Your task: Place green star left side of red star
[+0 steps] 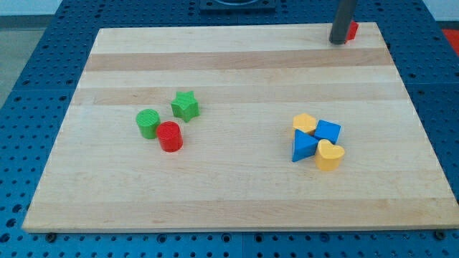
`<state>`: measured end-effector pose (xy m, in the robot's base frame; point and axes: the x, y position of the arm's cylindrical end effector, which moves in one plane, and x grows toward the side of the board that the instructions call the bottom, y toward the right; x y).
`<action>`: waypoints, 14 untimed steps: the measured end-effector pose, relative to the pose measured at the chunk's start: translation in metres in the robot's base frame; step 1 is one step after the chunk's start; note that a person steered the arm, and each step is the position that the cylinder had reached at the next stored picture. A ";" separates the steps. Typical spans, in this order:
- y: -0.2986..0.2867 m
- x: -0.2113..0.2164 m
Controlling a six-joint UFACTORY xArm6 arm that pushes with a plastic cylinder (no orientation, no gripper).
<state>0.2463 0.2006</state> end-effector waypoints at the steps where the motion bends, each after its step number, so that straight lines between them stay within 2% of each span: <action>1: -0.009 0.053; 2: -0.037 0.110; 3: -0.117 0.118; 5: -0.269 0.085; 6: -0.319 0.077; 7: -0.371 0.099; 8: -0.375 0.144; 9: -0.327 0.158; 11: -0.313 0.215; 12: -0.280 0.209; 13: -0.274 0.191; 14: -0.297 0.184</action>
<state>0.4305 -0.0969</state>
